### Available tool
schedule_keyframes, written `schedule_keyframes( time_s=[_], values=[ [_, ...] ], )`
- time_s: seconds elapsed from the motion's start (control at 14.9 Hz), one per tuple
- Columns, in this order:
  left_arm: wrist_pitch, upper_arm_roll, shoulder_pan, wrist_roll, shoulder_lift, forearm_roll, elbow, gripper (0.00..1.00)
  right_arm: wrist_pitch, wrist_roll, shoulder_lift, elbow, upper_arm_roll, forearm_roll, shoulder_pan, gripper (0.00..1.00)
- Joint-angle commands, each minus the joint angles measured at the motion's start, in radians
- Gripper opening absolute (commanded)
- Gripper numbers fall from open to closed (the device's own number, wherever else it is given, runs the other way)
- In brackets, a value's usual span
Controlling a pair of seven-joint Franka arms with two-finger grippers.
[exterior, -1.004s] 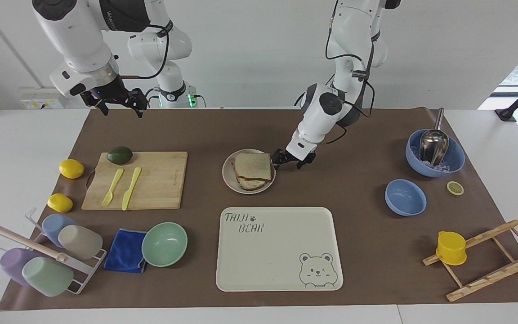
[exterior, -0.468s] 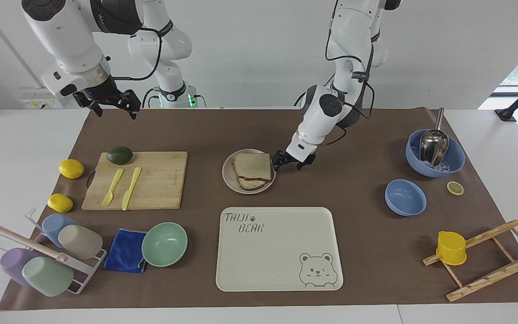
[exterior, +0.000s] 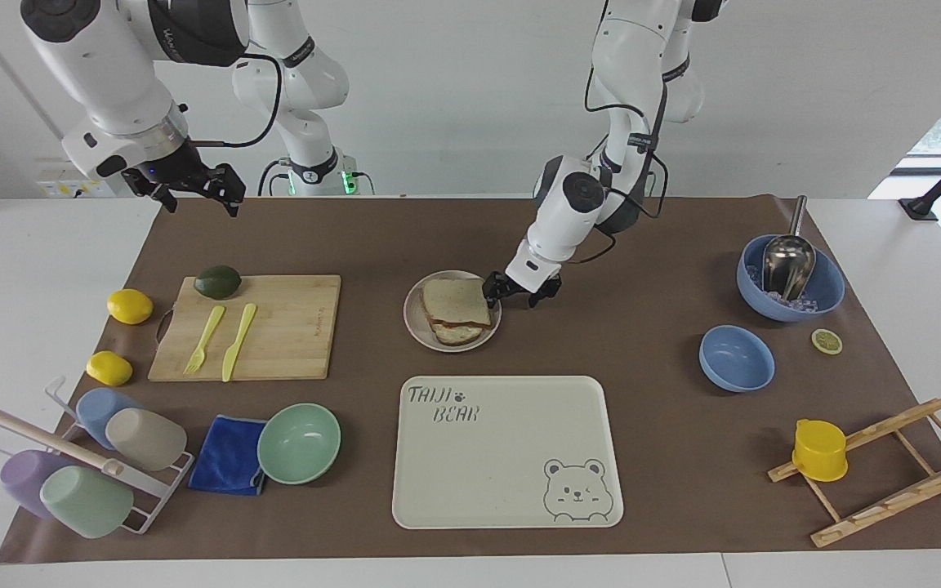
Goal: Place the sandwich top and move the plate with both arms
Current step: 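Reach the left gripper to the rim of the sandwich plate, then grip the plate rim with the left gripper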
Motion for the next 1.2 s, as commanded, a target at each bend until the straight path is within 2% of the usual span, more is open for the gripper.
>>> schedule_keyframes(
  time_s=[0.0,0.27,0.33,0.47,0.67,1.14],
  values=[
    [0.017,0.015,-0.017,-0.016,0.006,-0.016,0.009,1.00,-0.009,-0.028,-0.008,-0.005,0.027,0.016,-0.041,1.00],
    [0.018,0.015,-0.017,-0.016,0.006,-0.016,0.007,0.97,-0.004,-0.066,-0.006,0.017,0.018,0.016,-0.039,1.00],
    [0.018,0.015,-0.017,-0.016,0.006,-0.016,0.006,0.90,-0.003,-0.057,-0.009,0.009,0.017,0.016,-0.039,1.00],
    [0.018,0.015,-0.019,-0.017,0.006,-0.016,0.006,0.61,-0.006,-0.058,-0.011,0.007,0.017,0.017,-0.041,1.00],
    [0.021,0.015,-0.034,-0.033,0.006,-0.016,0.007,0.45,-0.007,-0.058,-0.012,0.007,0.018,0.016,-0.029,1.00],
    [0.069,0.015,-0.042,-0.051,0.009,-0.017,0.007,0.25,-0.007,-0.058,-0.012,0.007,0.018,0.017,-0.036,1.00]
  ],
)
